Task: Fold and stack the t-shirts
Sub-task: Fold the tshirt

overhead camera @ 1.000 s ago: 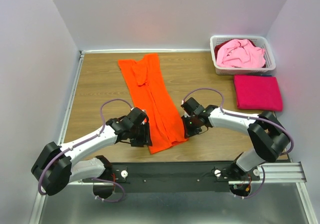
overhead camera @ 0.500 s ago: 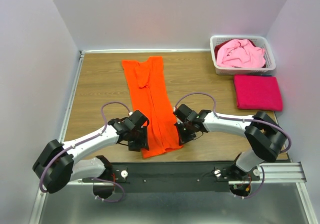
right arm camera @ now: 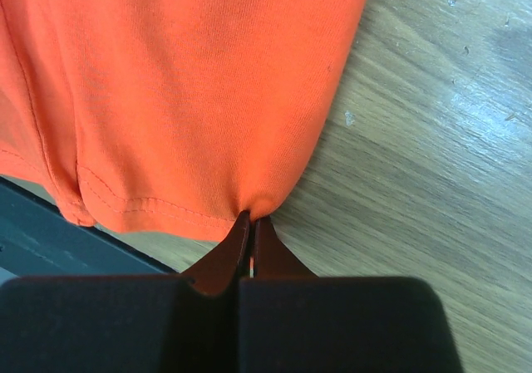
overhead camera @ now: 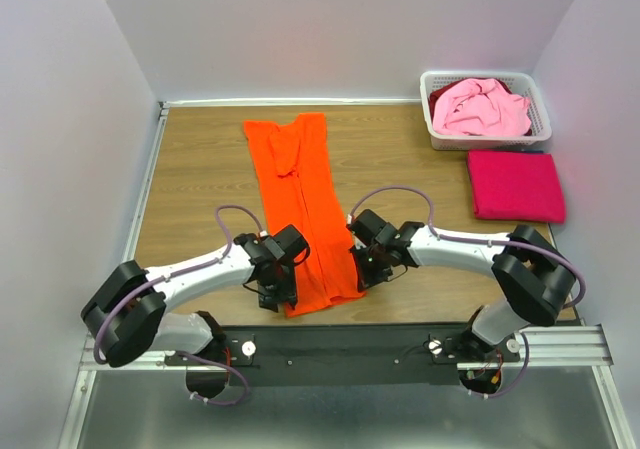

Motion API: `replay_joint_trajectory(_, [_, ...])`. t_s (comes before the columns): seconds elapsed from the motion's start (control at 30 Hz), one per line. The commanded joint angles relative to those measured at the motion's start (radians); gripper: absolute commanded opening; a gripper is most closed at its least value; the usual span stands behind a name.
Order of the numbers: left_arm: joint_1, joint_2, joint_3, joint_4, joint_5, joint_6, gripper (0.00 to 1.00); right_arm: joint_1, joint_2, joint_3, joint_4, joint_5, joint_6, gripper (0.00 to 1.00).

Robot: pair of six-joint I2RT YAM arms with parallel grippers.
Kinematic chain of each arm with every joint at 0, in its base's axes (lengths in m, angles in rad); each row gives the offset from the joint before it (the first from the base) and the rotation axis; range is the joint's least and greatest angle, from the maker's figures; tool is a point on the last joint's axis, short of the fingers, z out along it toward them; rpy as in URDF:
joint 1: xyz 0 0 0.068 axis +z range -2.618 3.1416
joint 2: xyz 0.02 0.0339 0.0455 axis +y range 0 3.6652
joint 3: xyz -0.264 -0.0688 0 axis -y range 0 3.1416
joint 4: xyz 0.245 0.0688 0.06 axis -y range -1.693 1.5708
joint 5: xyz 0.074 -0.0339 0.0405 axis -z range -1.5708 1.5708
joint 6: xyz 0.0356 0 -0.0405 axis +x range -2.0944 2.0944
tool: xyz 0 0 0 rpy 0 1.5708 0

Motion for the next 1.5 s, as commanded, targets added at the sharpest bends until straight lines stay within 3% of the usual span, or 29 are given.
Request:
replay_joint_trajectory(0.0, [-0.01,0.028,0.027,-0.022,-0.033,-0.035,0.51,0.011,-0.002,-0.033,0.025,0.036,-0.033,0.01])
replay_joint_trajectory(0.43, [-0.015,0.115,0.014,0.048,-0.019,-0.016,0.49,0.008,-0.002,-0.059,0.049,0.024,-0.051,0.01])
replay_joint_trajectory(0.73, [-0.015,0.175,0.005,0.083,-0.007,0.02,0.25,0.009,-0.001,-0.053,0.049,0.018,-0.044,0.01])
replay_joint_trajectory(0.87, [-0.015,0.172,0.004,0.083,-0.005,0.031,0.0,0.009,-0.004,-0.053,0.046,-0.005,-0.041,0.01])
replay_joint_trajectory(1.07, [-0.062,0.048,-0.013,0.018,0.033,0.001,0.0,0.011,-0.088,-0.067,-0.047,-0.08,-0.038,0.01])
replay_joint_trajectory(1.17, [-0.058,-0.015,0.013,0.022,0.029,0.013,0.0,0.009,-0.128,-0.05,-0.096,-0.029,-0.044,0.01])
replay_joint_trajectory(1.47, [0.247,0.052,0.146,0.154,0.0,0.309,0.0,-0.074,0.048,0.264,-0.15,0.122,-0.157,0.01])
